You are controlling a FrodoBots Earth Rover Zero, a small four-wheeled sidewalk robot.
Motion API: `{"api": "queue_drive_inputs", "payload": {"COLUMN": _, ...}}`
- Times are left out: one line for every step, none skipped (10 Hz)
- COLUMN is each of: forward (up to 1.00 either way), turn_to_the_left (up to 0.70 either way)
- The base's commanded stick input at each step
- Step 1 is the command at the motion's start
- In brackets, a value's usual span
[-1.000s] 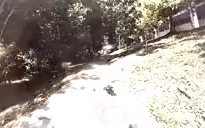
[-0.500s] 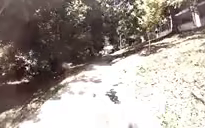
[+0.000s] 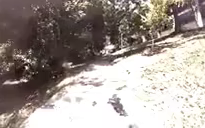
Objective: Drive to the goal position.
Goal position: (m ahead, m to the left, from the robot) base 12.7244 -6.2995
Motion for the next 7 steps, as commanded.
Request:
{"api": "queue_drive_inputs", "payload": {"forward": 0.50, "turn_to_the_left": 0.00}}
{"api": "queue_drive_inputs", "payload": {"forward": 0.50, "turn_to_the_left": 0.00}}
{"api": "queue_drive_inputs", "payload": {"forward": 0.50, "turn_to_the_left": 0.00}}
{"api": "queue_drive_inputs", "payload": {"forward": 0.50, "turn_to_the_left": 0.00}}
{"api": "queue_drive_inputs", "payload": {"forward": 0.50, "turn_to_the_left": -0.23}}
{"api": "queue_drive_inputs", "payload": {"forward": 0.50, "turn_to_the_left": -0.50}}
{"api": "queue_drive_inputs", "payload": {"forward": 0.50, "turn_to_the_left": -0.50}}
